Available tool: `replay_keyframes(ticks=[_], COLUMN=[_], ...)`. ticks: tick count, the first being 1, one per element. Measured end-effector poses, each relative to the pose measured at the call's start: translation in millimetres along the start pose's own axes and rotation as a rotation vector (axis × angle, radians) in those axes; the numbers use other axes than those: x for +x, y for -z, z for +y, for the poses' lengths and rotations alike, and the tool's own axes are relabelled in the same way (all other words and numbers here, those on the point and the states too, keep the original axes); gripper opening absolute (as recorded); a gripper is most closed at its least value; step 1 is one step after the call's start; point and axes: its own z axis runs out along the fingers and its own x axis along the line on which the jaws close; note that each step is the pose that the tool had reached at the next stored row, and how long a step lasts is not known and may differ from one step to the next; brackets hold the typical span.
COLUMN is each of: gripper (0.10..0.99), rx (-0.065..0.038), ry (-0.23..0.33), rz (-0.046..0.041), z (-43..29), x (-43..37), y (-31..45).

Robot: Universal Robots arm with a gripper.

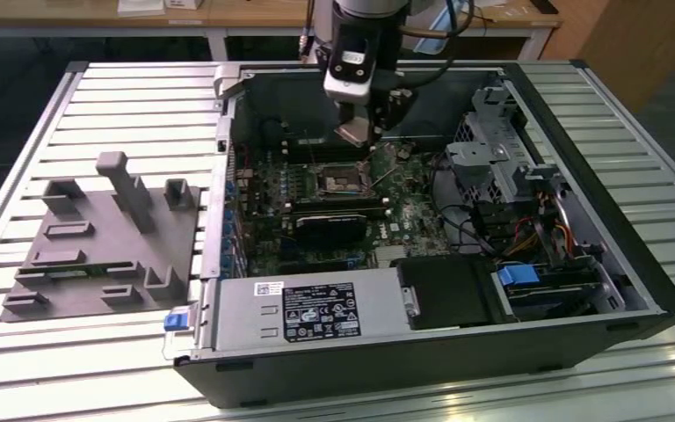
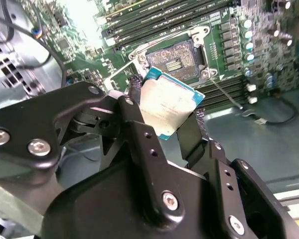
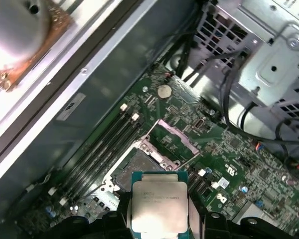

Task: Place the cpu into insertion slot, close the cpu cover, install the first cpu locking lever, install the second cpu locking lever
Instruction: 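Place the cpu into insertion slot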

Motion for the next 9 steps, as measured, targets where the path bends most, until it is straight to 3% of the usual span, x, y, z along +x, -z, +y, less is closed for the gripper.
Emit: replay_keyframes(ticks=[9], gripper=[0.537], rx=[-0.003], ry=[-0.163], rz=[-0.0146], z=[-0.5], x=[-0.1], y=[-5.8])
